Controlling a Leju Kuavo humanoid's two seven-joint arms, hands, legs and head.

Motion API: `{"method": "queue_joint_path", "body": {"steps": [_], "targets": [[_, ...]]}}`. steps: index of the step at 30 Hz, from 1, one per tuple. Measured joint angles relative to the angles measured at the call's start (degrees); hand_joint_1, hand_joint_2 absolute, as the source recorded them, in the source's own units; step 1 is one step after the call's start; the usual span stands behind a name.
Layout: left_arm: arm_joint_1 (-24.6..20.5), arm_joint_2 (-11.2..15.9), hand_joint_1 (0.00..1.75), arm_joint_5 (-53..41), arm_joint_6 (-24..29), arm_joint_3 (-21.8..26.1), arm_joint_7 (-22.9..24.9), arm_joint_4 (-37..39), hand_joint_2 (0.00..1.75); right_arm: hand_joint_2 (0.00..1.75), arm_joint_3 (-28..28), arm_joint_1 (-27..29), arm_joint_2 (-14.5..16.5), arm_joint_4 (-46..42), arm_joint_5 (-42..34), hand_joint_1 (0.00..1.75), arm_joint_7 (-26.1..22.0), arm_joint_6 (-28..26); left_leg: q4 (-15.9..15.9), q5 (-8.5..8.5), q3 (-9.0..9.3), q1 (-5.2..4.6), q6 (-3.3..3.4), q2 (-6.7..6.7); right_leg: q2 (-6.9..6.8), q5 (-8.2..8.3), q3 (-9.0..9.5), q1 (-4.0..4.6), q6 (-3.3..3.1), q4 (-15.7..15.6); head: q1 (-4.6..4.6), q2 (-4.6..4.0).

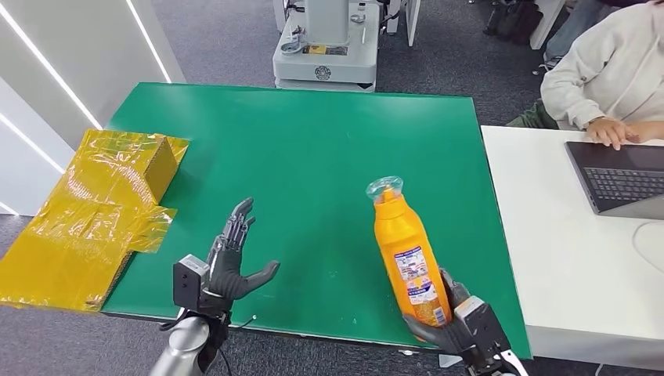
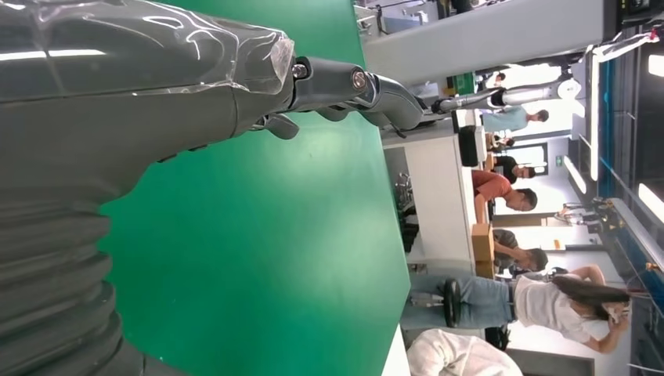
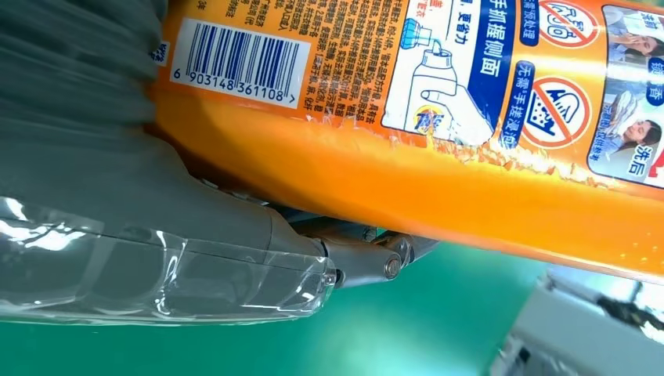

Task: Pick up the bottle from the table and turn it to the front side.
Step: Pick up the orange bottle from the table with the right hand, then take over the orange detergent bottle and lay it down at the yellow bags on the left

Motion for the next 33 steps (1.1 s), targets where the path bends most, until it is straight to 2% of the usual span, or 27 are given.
{"method": "queue_joint_path", "body": {"steps": [5,11,14,22,25,33], "targets": [[-2.0,0.3,0.0,1.2,-3.5,0.0,1.2,0.0,1.75,1.75,-3.5,1.2,4.0,-1.8,1.4,1.75,-2.2,1.1,0.0,0.04,0.0,-0.01,-0.02,0.01,0.02,0.03,0.0,0.0,-0.02,0.0,-0.01,0.0],[-5.3,0.7,0.0,2.4,-6.6,0.0,2.7,0.2,1.75,1.75,-4.7,0.4,7.4,-1.8,2.9,1.75,-3.7,2.7,0.0,0.04,0.0,0.0,-0.02,0.03,0.03,0.04,-0.01,0.0,-0.02,0.0,-0.01,0.0],[-8.5,1.0,0.0,4.7,-10.6,-0.5,5.4,1.0,1.75,1.75,-4.8,-2.5,9.0,-0.7,3.8,1.75,-4.6,4.5,0.0,0.08,-0.01,0.0,-0.04,0.08,0.06,0.07,-0.03,0.0,-0.06,0.0,-0.01,0.01],[-21.4,1.1,0.0,14.5,-21.3,-3.9,15.1,6.0,1.75,1.75,-2.9,-14.3,13.8,6.7,6.7,1.75,-5.7,6.3,0.0,0.31,-0.01,0.0,-0.07,0.11,0.08,0.28,-0.05,0.0,-0.1,0.1,-0.01,0.0],[-24.8,1.1,0.0,17.5,-23.1,-5.1,17.3,7.9,1.75,1.75,-1.5,-16.9,14.5,8.9,7.1,1.75,-5.8,6.4,0.0,0.32,-0.02,0.0,-0.08,0.12,0.09,0.29,-0.06,0.0,-0.09,0.1,0.0,0.0],[-29.9,1.4,0.0,21.6,-25.2,-8.1,19.2,12.3,1.75,1.75,1.4,-21.3,15.6,13.4,7.7,1.75,-5.3,6.3,0.0,0.32,-0.11,0.0,-0.08,0.11,0.09,0.29,-0.15,0.0,-0.09,0.1,-0.01,0.0]]}}
